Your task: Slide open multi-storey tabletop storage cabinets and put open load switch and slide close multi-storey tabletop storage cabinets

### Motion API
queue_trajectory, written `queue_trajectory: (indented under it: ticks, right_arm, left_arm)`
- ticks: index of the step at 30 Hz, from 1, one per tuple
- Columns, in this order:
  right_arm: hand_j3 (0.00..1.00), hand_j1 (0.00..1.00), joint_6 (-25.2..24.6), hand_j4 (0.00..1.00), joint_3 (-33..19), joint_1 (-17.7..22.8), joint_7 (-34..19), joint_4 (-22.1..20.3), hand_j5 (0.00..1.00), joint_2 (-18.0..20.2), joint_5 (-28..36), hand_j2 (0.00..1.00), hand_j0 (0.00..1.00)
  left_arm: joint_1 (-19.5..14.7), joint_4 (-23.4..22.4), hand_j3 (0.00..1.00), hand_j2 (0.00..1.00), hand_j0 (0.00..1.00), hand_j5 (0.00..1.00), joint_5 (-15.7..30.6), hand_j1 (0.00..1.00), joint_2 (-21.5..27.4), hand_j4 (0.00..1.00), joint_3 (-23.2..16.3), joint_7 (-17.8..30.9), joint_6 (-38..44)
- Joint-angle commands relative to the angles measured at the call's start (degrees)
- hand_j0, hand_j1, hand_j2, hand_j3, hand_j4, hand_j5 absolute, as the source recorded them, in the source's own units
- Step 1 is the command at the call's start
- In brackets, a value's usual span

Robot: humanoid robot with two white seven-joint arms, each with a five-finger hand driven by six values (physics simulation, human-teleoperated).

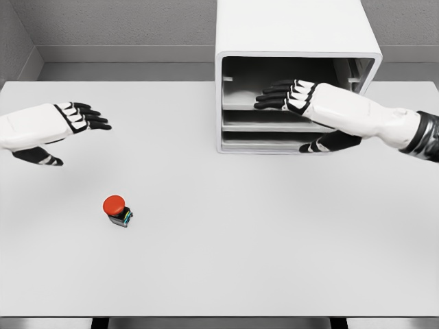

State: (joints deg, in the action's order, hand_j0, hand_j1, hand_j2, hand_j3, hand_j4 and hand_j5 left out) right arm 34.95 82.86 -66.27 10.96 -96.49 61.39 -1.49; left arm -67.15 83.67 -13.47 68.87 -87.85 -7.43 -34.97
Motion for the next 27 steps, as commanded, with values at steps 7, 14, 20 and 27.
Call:
queue_trajectory:
  ticks: [7, 14, 20, 27]
  right_arm:
    - [1.00, 1.00, 0.0, 1.00, 0.5, -0.4, -2.2, 0.3, 1.00, -1.2, 1.7, 1.00, 1.00]
    - [1.00, 1.00, 0.0, 1.00, -0.2, -3.5, -11.7, 4.3, 1.00, -2.0, 1.9, 1.00, 1.00]
    - [1.00, 1.00, 0.0, 1.00, 0.5, -3.3, -12.0, 5.2, 1.00, -4.3, 3.9, 1.00, 1.00]
    - [1.00, 1.00, 0.0, 1.00, 0.6, -3.3, -11.6, 13.6, 1.00, -7.4, 9.9, 1.00, 1.00]
  left_arm:
    - [-0.1, -3.1, 1.00, 1.00, 1.00, 1.00, 4.6, 1.00, -2.3, 1.00, -6.1, 0.0, 0.0]
    - [-0.1, 1.0, 1.00, 1.00, 1.00, 1.00, 3.9, 1.00, -2.3, 1.00, -8.4, 0.4, 0.0]
    - [0.1, 4.0, 1.00, 1.00, 1.00, 1.00, 1.4, 1.00, -1.5, 1.00, -8.3, 2.6, 0.0]
    - [0.2, 9.8, 1.00, 1.00, 1.00, 1.00, 0.3, 1.00, 1.5, 1.00, -8.2, 2.6, 0.0]
